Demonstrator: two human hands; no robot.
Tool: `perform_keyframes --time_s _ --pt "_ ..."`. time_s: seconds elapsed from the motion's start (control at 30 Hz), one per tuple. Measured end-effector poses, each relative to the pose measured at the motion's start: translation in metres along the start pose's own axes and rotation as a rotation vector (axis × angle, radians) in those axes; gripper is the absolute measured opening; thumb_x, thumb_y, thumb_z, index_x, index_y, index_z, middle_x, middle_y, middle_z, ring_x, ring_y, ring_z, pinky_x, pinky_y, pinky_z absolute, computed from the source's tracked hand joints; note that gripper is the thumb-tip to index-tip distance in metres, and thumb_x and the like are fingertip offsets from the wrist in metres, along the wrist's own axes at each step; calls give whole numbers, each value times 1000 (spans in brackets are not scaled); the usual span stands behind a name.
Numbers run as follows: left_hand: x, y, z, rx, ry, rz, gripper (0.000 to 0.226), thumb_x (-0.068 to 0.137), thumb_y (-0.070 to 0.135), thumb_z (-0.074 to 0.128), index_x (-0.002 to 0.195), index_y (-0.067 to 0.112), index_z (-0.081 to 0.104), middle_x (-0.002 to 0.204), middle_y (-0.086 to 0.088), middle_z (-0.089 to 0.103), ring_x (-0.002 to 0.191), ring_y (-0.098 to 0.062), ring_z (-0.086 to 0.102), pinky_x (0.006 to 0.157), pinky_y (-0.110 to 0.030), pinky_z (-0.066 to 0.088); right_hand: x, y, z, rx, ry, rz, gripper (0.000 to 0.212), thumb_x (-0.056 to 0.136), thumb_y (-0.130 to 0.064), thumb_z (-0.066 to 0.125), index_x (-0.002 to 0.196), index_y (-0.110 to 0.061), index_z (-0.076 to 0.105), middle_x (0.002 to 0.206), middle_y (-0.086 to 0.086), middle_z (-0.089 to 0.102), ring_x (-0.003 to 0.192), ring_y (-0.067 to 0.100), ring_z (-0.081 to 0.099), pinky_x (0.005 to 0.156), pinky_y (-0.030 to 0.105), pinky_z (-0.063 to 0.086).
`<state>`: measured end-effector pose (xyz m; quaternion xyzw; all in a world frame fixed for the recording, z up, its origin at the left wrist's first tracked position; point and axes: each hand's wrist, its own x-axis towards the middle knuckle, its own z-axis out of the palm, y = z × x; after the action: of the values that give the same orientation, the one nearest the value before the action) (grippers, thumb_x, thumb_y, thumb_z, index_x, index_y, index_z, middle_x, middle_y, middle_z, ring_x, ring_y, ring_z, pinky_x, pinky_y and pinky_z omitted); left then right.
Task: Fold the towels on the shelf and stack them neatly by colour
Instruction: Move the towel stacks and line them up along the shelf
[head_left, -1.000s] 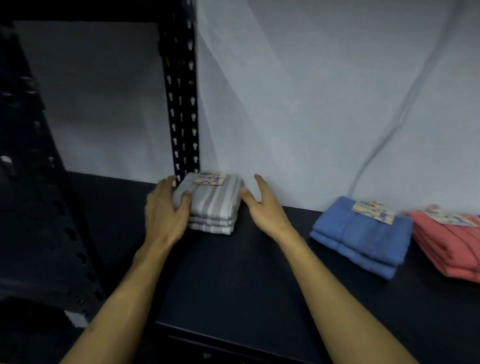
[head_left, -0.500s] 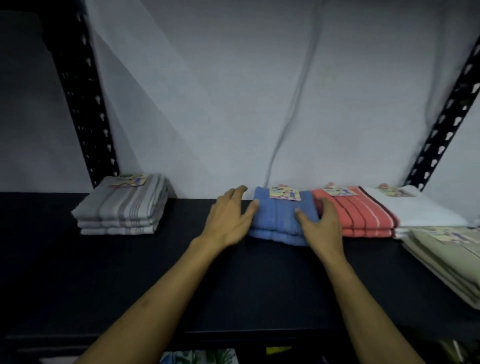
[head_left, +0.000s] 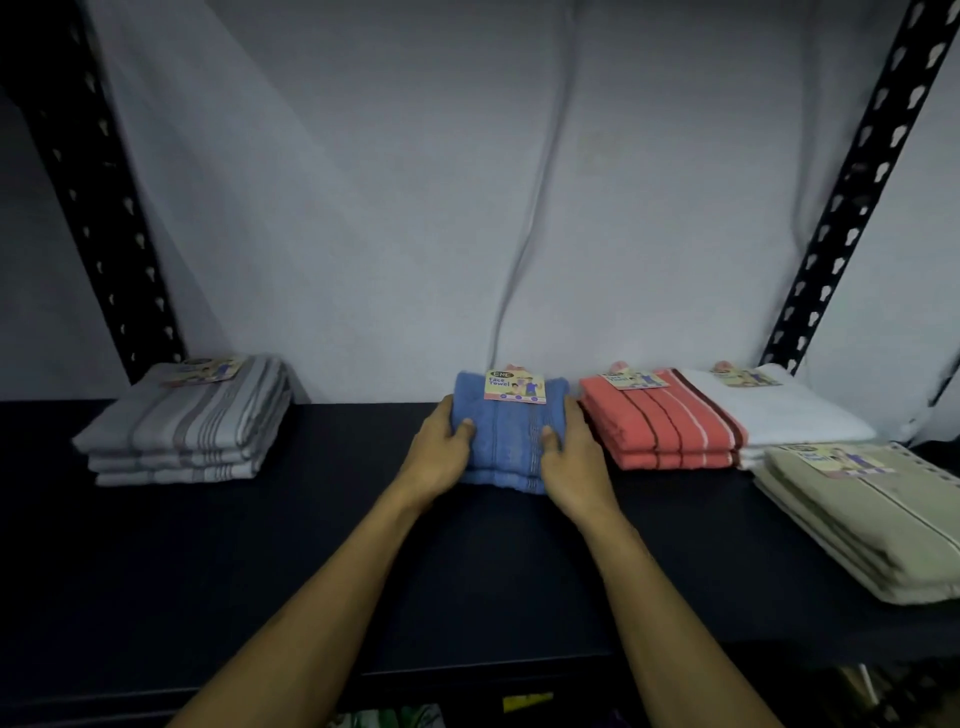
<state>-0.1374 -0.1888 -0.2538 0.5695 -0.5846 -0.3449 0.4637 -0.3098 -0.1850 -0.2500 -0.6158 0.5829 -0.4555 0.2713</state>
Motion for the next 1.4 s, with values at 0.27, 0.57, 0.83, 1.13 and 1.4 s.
perform_keyframes --time_s 0.27,0.57,0.83,1.13,1.4 --pt "-2 6 -10 44 3 105 46 101 5 36 139 24 54 126 8 65 113 1 61 100 -22 49 -19 -14 -3 -34 128 -124 56 100 -3 44 153 -16 36 127 9 59 106 24 60 82 22 41" --pt "-4 6 -10 171 -23 60 59 105 21 49 160 19 26 160 -4 36 144 -20 39 108 -22 31 -23 -14 -10 -15 165 -28 34 96 -12 56 130 -9 54 121 14 61 92 17 52 76 24 42" --pt "-7 7 -23 120 -139 26 67 100 6 52 160 14 23 162 -3 33 145 -13 36 116 -23 29 3 -17 -8 -437 118 -188 49 83 -19 62 129 -8 49 158 15 32 151 31 17 121 49 19" --pt "-21 -3 -31 236 -263 58 65 106 26 48 161 18 15 168 -1 17 155 -20 15 123 -31 18 22 -13 16 -922 -431 -260 64 100 -63 5 158 -39 -1 167 -5 -13 153 19 -16 120 58 -10" --pt "6 33 4 575 -177 252 51 111 34 25 158 14 29 168 -8 19 156 -27 2 126 -51 6 32 -3 -6 -674 -316 -187 54 108 -39 18 159 -22 20 168 3 5 155 22 -7 122 52 -2"
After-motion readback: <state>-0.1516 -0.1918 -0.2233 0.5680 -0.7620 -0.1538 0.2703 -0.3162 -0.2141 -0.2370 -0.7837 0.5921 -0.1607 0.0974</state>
